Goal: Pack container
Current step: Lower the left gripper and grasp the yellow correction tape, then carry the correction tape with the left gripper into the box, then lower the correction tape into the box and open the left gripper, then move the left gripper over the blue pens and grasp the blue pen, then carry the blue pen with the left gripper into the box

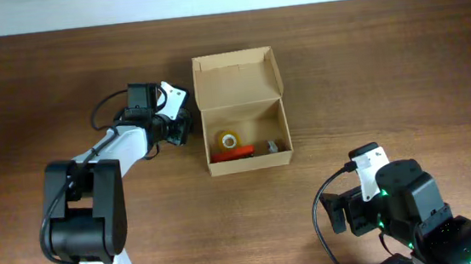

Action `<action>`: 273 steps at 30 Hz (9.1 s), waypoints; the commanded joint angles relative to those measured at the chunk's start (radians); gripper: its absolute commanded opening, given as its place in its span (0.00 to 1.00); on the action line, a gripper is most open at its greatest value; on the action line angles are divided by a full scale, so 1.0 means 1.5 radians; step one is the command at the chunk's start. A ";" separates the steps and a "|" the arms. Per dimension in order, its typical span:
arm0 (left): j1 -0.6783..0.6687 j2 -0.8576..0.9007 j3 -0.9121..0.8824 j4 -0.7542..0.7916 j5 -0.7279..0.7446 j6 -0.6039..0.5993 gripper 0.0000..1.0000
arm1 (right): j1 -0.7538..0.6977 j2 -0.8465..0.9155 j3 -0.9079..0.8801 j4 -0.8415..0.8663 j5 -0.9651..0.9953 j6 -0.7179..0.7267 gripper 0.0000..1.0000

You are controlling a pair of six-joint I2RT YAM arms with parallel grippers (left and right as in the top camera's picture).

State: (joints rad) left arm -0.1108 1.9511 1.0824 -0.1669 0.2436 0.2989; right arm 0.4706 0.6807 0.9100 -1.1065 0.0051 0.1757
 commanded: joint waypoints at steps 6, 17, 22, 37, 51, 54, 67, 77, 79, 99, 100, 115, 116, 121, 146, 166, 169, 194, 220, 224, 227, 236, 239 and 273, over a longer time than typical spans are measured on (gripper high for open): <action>0.002 0.011 -0.005 -0.001 -0.041 0.002 0.60 | 0.004 0.000 -0.002 0.002 -0.004 -0.003 0.99; 0.002 0.025 -0.005 -0.001 -0.040 0.001 0.60 | 0.004 0.000 -0.002 0.002 -0.004 -0.003 0.99; -0.001 0.025 -0.005 -0.001 -0.040 0.001 0.60 | 0.004 0.000 -0.002 0.002 -0.004 -0.003 0.99; -0.056 0.032 -0.005 -0.002 -0.149 0.001 0.61 | 0.004 0.000 -0.002 0.002 -0.004 -0.003 0.99; -0.056 0.054 -0.005 -0.004 -0.148 -0.017 0.38 | 0.004 0.000 -0.002 0.002 -0.004 -0.003 0.99; -0.056 0.054 -0.005 -0.004 -0.148 -0.018 0.31 | 0.004 0.000 -0.002 0.002 -0.004 -0.003 0.99; -0.055 -0.041 -0.004 -0.004 -0.179 -0.059 0.20 | 0.004 0.000 -0.002 0.002 -0.004 -0.003 0.99; -0.055 -0.203 -0.004 -0.023 -0.178 -0.059 0.20 | 0.004 0.000 -0.002 0.002 -0.004 -0.003 0.99; -0.056 -0.244 -0.004 -0.035 -0.177 -0.059 0.20 | 0.004 0.000 -0.002 0.002 -0.004 -0.003 0.99; -0.273 -0.340 -0.004 -0.080 -0.102 0.058 0.25 | 0.004 0.000 -0.002 0.002 -0.004 -0.003 0.99; -0.283 -0.330 -0.004 -0.082 -0.102 0.072 0.25 | 0.004 0.000 -0.002 0.002 -0.004 -0.003 0.99; -0.308 -0.132 -0.004 -0.052 -0.137 0.276 0.18 | 0.004 0.000 -0.002 0.002 -0.003 -0.003 0.99; -0.308 -0.126 -0.004 -0.045 -0.152 0.277 0.18 | 0.004 0.000 -0.002 0.002 -0.003 -0.003 0.99; -0.300 -0.108 -0.004 -0.038 -0.173 0.304 0.18 | 0.004 0.000 -0.002 0.002 -0.003 -0.003 0.99; -0.283 -0.183 -0.002 -0.040 -0.173 0.252 0.57 | 0.004 0.000 -0.002 0.002 -0.004 -0.003 0.99; -0.258 -0.250 0.001 -0.171 -0.150 0.209 0.57 | 0.004 0.000 -0.002 0.002 -0.004 -0.003 0.99; -0.238 -0.294 0.011 -0.172 -0.150 0.176 0.55 | 0.004 0.000 -0.002 0.002 -0.004 -0.003 0.99; 0.120 -0.332 0.014 -0.299 -0.153 -0.028 0.56 | 0.004 0.000 -0.002 0.002 -0.003 -0.003 0.99; 0.109 -0.066 0.014 -0.099 -0.118 -0.212 0.56 | 0.004 0.000 -0.002 0.002 -0.004 -0.003 0.99; 0.101 -0.046 0.014 -0.079 -0.121 -0.212 0.56 | 0.004 0.000 -0.002 0.002 -0.004 -0.003 0.99; 0.101 -0.035 0.014 -0.065 -0.126 -0.212 0.56 | 0.004 0.000 -0.002 0.002 -0.004 -0.003 0.99; 0.101 -0.019 0.014 -0.033 -0.160 -0.212 0.51 | 0.004 0.000 -0.002 0.002 -0.004 -0.003 0.99; 0.101 -0.012 0.014 -0.025 -0.160 -0.212 0.51 | 0.004 0.000 -0.002 0.002 -0.004 -0.003 0.99; 0.087 -0.078 0.149 -0.189 -0.160 -0.224 0.02 | 0.004 0.000 -0.002 0.002 -0.004 -0.003 0.99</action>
State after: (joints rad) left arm 0.0368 1.9263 1.2381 -0.4408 0.0067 -0.0277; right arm 0.4706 0.6807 0.9100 -1.1065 0.0051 0.1757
